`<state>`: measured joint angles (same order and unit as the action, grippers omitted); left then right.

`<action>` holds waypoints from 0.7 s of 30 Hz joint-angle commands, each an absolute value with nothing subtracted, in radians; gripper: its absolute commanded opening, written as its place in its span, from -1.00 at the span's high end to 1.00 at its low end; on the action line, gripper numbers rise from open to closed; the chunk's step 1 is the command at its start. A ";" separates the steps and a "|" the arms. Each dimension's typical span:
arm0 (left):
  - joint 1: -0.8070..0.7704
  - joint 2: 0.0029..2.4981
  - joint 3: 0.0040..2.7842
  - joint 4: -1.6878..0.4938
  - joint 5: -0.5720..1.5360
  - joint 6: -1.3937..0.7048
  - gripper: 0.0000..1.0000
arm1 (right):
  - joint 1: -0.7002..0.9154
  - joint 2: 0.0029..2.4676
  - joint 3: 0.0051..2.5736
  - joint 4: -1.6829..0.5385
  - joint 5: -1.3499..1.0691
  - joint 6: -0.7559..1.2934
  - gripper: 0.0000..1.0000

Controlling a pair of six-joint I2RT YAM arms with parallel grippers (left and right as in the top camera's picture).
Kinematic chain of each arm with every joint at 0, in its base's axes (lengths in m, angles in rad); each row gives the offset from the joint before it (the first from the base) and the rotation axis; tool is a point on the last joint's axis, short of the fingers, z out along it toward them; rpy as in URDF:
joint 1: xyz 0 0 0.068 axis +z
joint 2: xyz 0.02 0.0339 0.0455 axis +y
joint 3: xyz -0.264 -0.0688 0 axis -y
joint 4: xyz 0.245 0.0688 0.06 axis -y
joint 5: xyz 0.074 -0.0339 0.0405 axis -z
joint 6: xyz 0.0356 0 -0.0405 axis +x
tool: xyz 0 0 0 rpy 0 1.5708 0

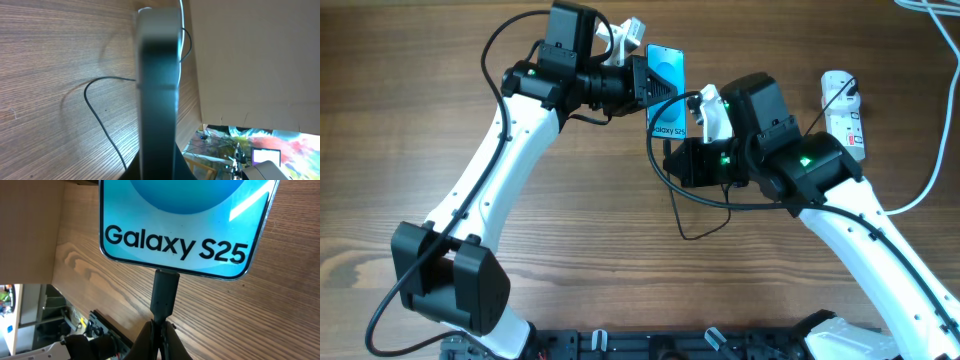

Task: Plug charger to phone and switch on socket

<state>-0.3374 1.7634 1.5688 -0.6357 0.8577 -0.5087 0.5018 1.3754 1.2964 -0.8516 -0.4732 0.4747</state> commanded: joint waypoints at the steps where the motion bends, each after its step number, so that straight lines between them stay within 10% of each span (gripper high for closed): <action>1: -0.345 1.748 1.571 -0.651 0.946 -0.478 0.92 | 0.496 1.378 1.309 -0.812 -0.440 0.482 0.91; 21: -0.345 1.748 1.571 -0.685 0.954 -0.474 0.92 | 0.496 1.378 1.309 -0.752 -0.379 0.469 0.91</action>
<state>-0.3260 1.7634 1.5700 -0.6483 0.8612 -0.5053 0.5102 1.3754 1.2919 -0.8200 -0.4667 0.4747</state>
